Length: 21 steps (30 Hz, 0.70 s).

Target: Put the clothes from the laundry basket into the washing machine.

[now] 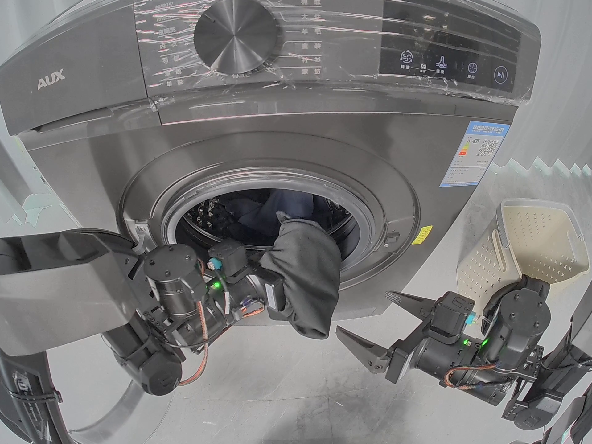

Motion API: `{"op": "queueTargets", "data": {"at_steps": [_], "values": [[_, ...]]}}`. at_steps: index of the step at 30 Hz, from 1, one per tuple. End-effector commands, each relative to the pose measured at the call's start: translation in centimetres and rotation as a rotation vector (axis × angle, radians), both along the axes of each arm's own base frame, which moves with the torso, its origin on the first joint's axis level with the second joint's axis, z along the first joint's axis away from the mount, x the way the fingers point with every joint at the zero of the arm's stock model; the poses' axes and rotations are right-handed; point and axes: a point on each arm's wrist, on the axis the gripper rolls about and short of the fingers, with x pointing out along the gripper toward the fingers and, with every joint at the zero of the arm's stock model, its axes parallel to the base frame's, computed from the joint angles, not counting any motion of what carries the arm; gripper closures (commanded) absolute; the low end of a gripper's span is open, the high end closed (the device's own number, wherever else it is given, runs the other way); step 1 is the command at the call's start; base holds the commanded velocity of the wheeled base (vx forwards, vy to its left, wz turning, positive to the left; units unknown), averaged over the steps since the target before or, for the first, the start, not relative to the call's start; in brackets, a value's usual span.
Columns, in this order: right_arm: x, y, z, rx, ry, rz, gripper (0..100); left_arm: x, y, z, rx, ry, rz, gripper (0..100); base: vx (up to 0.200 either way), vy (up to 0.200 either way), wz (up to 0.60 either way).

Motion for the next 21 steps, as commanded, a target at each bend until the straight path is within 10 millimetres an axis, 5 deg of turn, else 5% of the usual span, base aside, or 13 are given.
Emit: {"op": "queueTargets", "data": {"at_steps": [1,8,21], "values": [[-0.2,0.1,0.0,0.0,-0.001,0.009,0,4.0,-1.4,-2.9,-0.02,0.014,0.04,100,0.0,0.0,0.0],[-0.2,0.1,0.1,0.003,-0.003,0.007,0,8.7,-2.9,-2.8,-0.117,-0.085,0.136,100,0.0,0.0,0.0],[-0.2,0.1,0.1,0.004,-0.004,0.007,0,13.4,-3.2,-2.3,-0.139,-0.128,0.209,100,0.0,0.0,0.0]]}}
